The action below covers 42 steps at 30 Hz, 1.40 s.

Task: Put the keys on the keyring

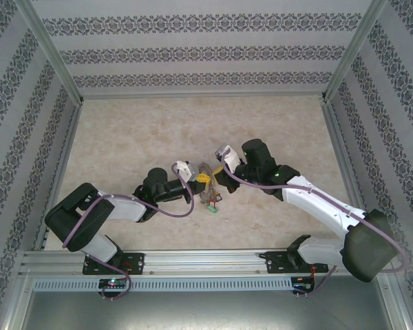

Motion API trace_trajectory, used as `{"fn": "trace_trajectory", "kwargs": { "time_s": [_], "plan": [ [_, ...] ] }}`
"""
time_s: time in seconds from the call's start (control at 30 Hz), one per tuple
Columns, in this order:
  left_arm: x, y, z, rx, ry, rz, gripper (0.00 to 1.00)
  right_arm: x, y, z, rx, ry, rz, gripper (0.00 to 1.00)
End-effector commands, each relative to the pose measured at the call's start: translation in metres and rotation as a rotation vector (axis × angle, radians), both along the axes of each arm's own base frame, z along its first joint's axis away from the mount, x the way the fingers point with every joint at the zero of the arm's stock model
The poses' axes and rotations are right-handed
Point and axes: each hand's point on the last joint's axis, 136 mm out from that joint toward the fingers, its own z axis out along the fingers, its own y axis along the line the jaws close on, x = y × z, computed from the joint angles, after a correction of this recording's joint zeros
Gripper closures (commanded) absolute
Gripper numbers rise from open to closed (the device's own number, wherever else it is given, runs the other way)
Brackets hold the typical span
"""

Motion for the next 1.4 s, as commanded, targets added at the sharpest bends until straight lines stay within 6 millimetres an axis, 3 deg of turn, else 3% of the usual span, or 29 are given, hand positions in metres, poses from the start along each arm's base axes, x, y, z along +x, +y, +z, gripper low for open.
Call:
{"fn": "trace_trajectory", "kwargs": {
  "time_s": [0.0,0.43,0.8,1.1,1.37],
  "plan": [
    [-0.001,-0.004,0.022,-0.082,-0.061,-0.004,1.00,-0.003,0.007,0.007,0.078,0.015,0.051,1.00],
    [-0.002,-0.006,0.025,-0.109,-0.057,-0.017,1.00,0.008,0.002,-0.006,0.067,0.019,0.001,1.00],
    [-0.007,-0.008,0.027,-0.114,-0.062,-0.046,1.00,0.023,-0.013,0.000,0.112,-0.002,-0.091,1.00],
    [-0.005,-0.008,0.029,-0.120,-0.074,-0.037,1.00,0.022,-0.017,-0.024,0.082,0.095,-0.116,1.00],
    [-0.004,-0.009,0.029,-0.134,-0.079,-0.032,1.00,0.022,-0.017,-0.033,0.090,0.154,-0.135,0.99]
  ]
}}
